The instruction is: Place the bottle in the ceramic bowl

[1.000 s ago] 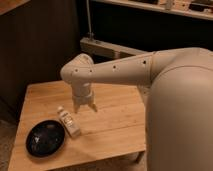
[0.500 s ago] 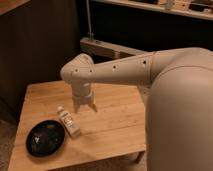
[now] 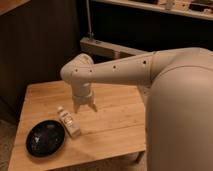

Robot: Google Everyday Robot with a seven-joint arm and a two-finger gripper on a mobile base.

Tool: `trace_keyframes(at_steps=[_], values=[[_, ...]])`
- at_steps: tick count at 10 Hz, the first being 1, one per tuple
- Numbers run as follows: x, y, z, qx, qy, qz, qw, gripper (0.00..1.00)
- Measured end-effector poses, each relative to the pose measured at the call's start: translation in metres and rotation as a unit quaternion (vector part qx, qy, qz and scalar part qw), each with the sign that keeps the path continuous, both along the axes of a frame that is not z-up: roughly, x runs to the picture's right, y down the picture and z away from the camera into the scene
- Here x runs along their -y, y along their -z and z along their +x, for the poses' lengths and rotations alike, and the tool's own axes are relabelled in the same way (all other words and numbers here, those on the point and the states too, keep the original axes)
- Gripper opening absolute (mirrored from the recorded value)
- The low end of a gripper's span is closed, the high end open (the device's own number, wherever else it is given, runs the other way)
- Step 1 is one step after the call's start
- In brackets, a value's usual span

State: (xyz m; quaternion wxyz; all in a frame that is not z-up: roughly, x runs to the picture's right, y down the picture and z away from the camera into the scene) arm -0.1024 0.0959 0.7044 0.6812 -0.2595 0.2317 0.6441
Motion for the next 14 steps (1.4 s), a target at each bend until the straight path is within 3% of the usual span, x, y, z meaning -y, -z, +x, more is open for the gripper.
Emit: trace_keyframes(at_steps=[6, 7, 8, 10, 11, 14], values=[[0.000, 0.000, 0.000, 0.000, 0.001, 0.001, 1.0000, 0.65], [0.002, 0.000, 0.000, 0.003, 0.006, 0.006, 1.0000, 0.65], [0.011, -0.004, -0.005, 0.031, 0.025, 0.027, 0.9988, 0.65], [0.027, -0.015, -0.024, 0.075, 0.060, 0.054, 0.9939, 0.65], [0.035, -0.021, -0.040, 0.100, 0.080, 0.065, 0.9896, 0.65], [0.054, -0.044, -0.092, 0.171, 0.145, 0.082, 0.9710, 0.65]])
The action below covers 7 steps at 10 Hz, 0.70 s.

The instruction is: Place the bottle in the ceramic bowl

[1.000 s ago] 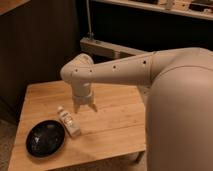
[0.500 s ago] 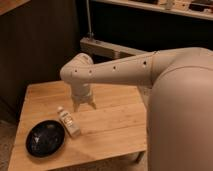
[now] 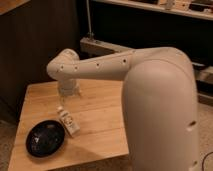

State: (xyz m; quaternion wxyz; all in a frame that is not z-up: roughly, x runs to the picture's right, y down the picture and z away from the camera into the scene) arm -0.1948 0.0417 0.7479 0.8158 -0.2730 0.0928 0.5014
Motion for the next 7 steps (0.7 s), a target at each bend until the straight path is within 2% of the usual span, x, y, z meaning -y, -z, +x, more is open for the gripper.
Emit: trace_keyframes(at_steps=[1, 3, 7], values=[[0.001, -0.009, -0.015, 0.022, 0.022, -0.001, 0.9995, 0.65], [-0.004, -0.027, -0.027, 0.047, 0.052, -0.002, 0.9976, 0.65], [-0.033, -0.057, -0.042, 0.052, 0.085, -0.020, 0.9948, 0.65]])
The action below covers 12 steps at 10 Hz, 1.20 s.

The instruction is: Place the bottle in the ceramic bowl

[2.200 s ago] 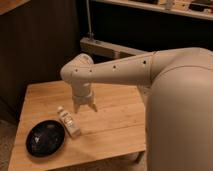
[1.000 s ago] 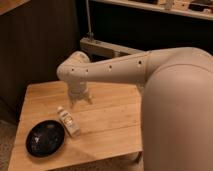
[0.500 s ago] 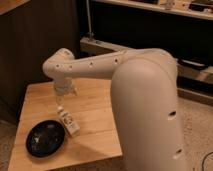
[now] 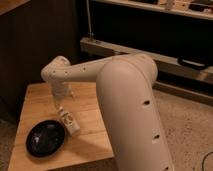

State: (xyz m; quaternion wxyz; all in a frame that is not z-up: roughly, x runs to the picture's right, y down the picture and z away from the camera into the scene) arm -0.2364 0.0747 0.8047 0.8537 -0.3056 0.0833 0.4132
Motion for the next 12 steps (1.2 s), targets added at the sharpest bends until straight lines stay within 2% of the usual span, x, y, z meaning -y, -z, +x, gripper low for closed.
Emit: trace_keyframes(at_steps=[5, 7, 12], values=[[-0.042, -0.008, -0.021, -0.012, 0.030, -0.031, 0.9990, 0.65], [-0.058, -0.015, -0.022, -0.022, 0.039, -0.040, 0.9982, 0.65], [-0.069, -0.025, -0.011, -0.046, 0.040, -0.041, 0.9973, 0.65]])
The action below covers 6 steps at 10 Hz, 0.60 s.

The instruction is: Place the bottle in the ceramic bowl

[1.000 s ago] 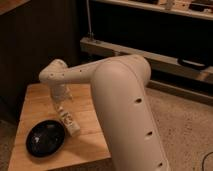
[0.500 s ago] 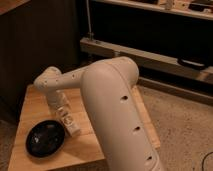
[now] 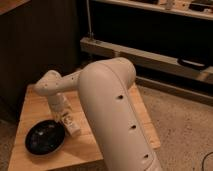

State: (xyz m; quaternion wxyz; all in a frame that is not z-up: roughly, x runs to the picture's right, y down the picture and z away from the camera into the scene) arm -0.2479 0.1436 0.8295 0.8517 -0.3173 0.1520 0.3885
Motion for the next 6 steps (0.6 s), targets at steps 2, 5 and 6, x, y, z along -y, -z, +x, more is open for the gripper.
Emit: trace_keyframes(at_steps=[2, 5, 6], values=[[0.001, -0.004, 0.007, -0.005, -0.016, -0.006, 0.9998, 0.65], [0.017, -0.002, 0.016, -0.003, -0.035, -0.003, 0.9994, 0.65], [0.020, -0.001, 0.017, -0.003, -0.038, -0.003, 0.9993, 0.65]])
